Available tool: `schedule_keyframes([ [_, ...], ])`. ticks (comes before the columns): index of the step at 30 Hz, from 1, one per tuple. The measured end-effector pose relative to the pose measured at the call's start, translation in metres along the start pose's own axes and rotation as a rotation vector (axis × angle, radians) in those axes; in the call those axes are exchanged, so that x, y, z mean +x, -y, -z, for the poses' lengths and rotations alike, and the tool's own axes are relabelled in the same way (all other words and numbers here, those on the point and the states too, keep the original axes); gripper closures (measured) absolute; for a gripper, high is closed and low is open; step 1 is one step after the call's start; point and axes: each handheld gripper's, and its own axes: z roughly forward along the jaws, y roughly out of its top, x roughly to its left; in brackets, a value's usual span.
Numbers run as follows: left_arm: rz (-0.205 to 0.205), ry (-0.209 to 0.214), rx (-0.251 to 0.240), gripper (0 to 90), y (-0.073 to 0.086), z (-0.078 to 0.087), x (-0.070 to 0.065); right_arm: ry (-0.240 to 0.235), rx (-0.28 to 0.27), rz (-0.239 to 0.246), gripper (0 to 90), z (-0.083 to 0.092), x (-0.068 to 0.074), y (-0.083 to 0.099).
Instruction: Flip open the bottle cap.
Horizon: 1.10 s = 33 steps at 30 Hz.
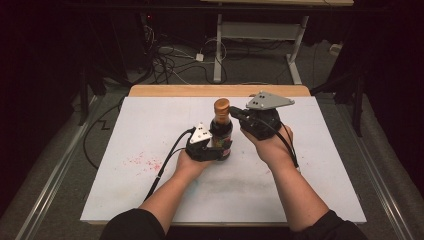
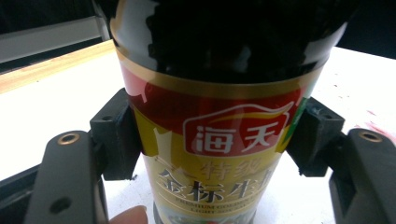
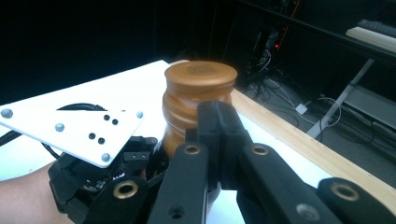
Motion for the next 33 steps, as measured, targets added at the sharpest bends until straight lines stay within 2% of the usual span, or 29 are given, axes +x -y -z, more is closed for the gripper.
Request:
schedule_keyframes([
  [33,0.005,-0.006,-0.006,28.7,0.0003,0.0,0.0001,0.015,-0.018,-0.009,90.0,-0.0019,-0.0003,-0.0082],
])
